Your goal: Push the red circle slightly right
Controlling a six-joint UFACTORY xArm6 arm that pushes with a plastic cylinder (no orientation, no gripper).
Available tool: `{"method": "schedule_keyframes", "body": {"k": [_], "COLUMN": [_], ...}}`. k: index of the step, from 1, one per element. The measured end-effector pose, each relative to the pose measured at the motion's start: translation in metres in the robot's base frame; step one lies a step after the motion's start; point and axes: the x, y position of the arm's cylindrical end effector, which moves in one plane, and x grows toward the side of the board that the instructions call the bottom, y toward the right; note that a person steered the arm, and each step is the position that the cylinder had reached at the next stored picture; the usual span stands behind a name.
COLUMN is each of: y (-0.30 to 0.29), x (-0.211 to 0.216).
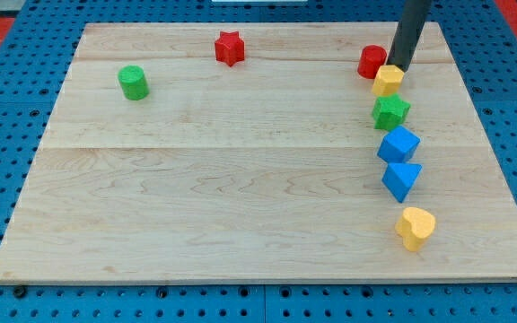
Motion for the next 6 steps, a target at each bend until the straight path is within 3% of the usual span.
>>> {"method": "schedule_keyframes", "body": {"k": [1, 2, 3, 4, 5, 6], "y": [0.006, 0.022, -0.006, -0.058, -0.064, -0.067], "x": [-0.001, -0.030, -0.078, -0.076, -0.032, -0.023]}}
